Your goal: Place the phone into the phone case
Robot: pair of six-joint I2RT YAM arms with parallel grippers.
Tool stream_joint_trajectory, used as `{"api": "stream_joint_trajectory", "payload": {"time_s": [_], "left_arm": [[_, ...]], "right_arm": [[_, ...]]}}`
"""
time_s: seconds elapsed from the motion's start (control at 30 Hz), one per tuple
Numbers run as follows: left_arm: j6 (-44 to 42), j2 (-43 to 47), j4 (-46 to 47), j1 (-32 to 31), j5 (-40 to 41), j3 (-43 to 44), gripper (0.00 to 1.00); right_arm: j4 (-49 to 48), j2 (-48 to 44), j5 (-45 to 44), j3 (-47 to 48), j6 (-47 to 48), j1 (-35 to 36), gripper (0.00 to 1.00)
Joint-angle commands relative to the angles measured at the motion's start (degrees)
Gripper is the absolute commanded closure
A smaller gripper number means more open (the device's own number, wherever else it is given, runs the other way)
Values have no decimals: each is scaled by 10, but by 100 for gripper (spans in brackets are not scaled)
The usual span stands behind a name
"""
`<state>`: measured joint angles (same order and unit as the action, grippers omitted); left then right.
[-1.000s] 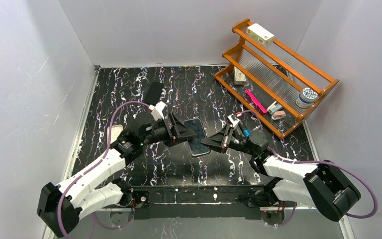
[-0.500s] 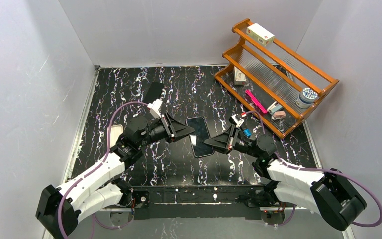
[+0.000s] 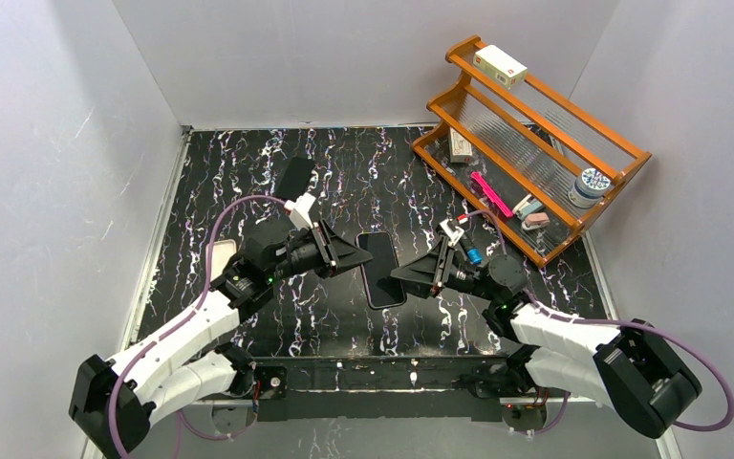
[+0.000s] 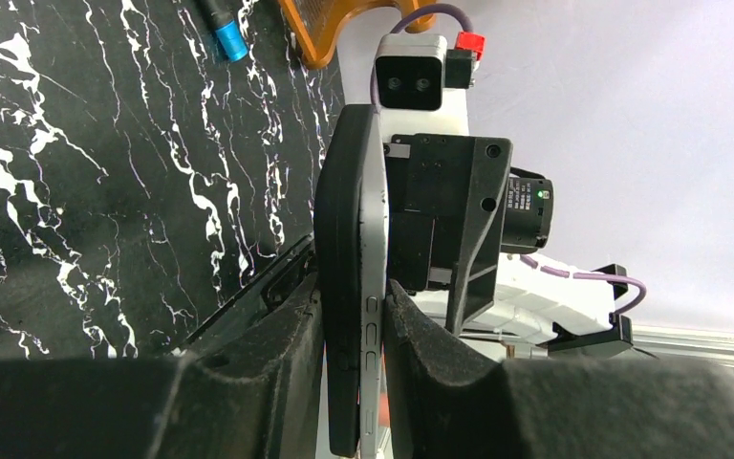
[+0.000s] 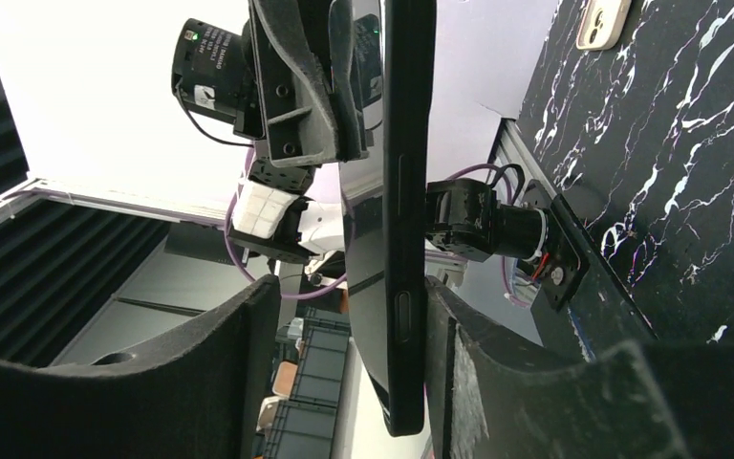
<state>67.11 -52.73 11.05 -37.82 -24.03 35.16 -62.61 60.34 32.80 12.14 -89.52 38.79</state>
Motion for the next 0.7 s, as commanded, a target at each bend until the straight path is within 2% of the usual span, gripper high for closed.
{"api": "stream_joint_trajectory", "payload": {"time_s": [0.0,0.23,0.3,0.33,0.43,0.5,0.67], "left_arm": [[-24,3,-39,1,8,39,100],[-5,1,-36,1,-7,59,100],[8,2,-27,1,-14,64,100],[14,4,-17,2,-17,64,96],[32,24,19,1,-18,59,73],[37,36,41,1,-14,53,61],[58,36,113,2,-25,28,43]], "right_arm": [[-34,10,13,43,11,5,41],[-55,37,20,63,1,7,65],[-73,44,17,63,-8,7,75],[-88,47,13,59,-16,7,78],[-143,52,-15,43,-50,7,85],[-175,51,-28,36,-68,7,87],[-193,39,-38,45,-83,8,89]]}}
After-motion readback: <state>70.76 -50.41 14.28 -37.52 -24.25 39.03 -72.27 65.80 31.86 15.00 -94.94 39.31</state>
